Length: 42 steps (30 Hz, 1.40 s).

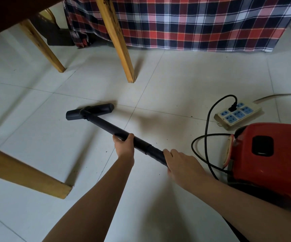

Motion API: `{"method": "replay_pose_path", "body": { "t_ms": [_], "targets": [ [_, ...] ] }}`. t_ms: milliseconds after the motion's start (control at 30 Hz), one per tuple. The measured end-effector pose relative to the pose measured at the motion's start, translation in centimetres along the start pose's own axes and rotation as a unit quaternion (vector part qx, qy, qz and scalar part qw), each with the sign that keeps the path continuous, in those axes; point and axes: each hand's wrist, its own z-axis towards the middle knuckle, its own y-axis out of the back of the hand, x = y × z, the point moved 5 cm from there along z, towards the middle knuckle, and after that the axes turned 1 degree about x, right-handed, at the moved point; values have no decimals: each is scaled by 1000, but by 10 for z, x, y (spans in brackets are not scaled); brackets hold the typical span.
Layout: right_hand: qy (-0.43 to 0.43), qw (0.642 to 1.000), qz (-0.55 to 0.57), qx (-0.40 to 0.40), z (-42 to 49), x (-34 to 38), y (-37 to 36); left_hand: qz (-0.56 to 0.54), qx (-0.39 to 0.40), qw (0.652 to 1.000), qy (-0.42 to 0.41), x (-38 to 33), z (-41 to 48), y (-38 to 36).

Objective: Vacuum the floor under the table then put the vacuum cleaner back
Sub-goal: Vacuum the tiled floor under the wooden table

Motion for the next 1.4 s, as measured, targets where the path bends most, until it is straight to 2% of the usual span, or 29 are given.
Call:
{"method": "replay_pose_path", "body": {
  "t_ms": [167,333,533,700,933,1400],
  "targets": [
    [-26,999,-16,13,10,3,-6,-12,2,1000,-2,-4,9,3],
    [-10,999,32,13,31,10,-4,-3,5,1000,-10,-14,32,5],
    [-10,999,16,36,68,27,3,14,15,1000,-22,-34,69,3],
    [-17,999,30,-2,100,28,4,33,18,999,-36,-54,102,-1],
    [-20,999,37,1,138,35,6,62,39,996,-44,-78,138,-9],
    [-11,998,32,46,104,32,1,59,24,997,-44,-53,111,2]
  ]
}}
